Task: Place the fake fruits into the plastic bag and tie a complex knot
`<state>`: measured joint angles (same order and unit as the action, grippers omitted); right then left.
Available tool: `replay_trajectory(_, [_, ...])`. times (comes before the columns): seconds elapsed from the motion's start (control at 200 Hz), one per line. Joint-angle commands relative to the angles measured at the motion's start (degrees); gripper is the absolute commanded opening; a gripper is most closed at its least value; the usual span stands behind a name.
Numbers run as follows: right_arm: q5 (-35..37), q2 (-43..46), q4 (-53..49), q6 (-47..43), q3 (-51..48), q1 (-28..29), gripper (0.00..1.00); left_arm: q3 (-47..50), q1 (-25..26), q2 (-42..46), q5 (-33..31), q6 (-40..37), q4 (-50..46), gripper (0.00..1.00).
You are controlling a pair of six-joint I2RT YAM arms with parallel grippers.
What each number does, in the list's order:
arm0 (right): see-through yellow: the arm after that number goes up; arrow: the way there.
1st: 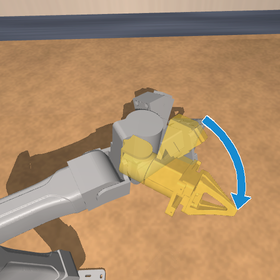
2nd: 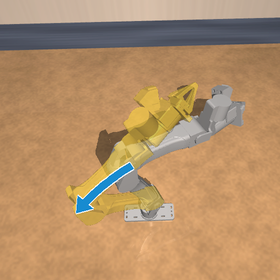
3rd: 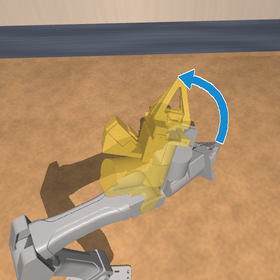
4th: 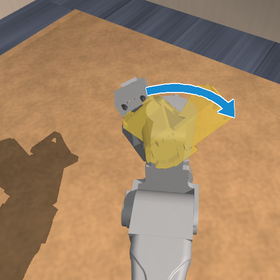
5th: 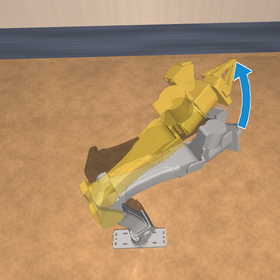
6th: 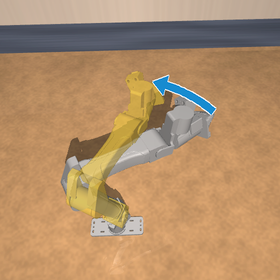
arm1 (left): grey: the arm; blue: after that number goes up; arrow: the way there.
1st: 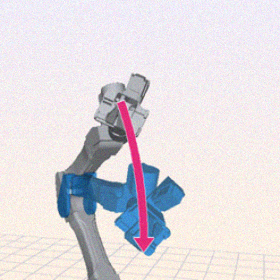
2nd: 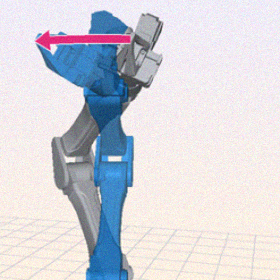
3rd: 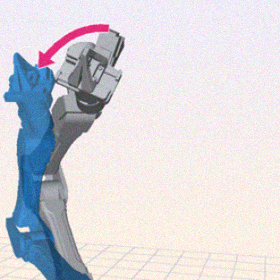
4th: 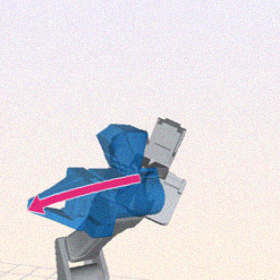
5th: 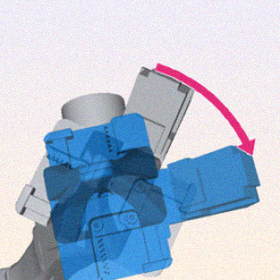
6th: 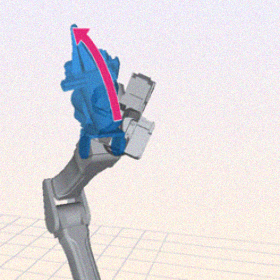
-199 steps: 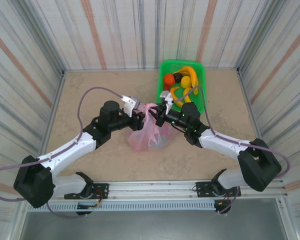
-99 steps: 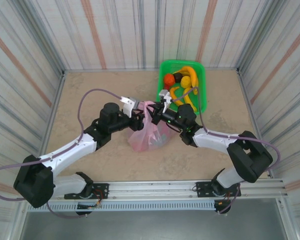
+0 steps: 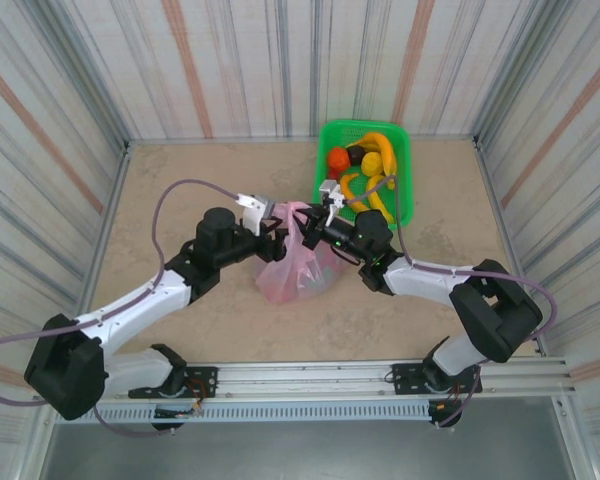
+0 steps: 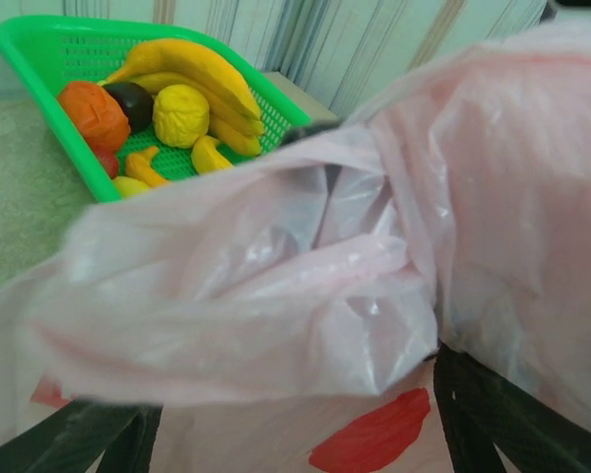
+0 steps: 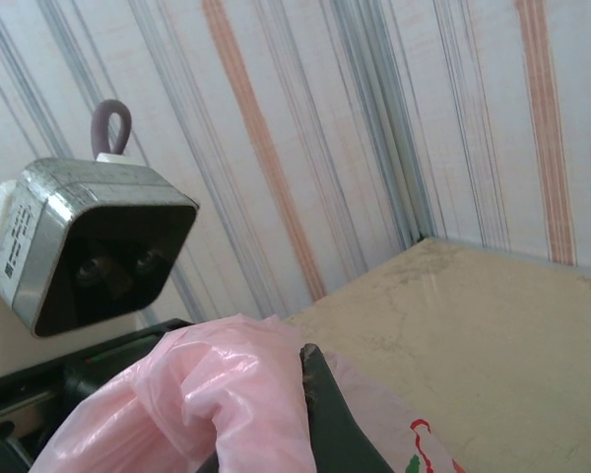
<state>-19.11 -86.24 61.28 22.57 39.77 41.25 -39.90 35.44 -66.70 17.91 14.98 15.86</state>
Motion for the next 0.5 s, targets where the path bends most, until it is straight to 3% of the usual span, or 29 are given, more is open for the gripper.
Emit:
replay_trajectory(0.0, [0.3, 0.2, 2.4, 1.1, -0.8, 0.5, 0.0, 0.7, -1.6, 4.1, 0.7, -3.3, -3.6, 0.77])
replay_trajectory(0.306, [-0.4, 0.6, 2.5, 1.0, -1.0, 0.1, 0.0, 0.5, -9.2, 15.4, 5.2, -7.1, -15.5, 0.84])
replay_trajectory(0.496, [-0.8, 0.9, 2.5, 1.0, -1.2, -0.1, 0.0, -2.6, -18.5, 17.2, 10.9, 5.3, -17.5, 0.84])
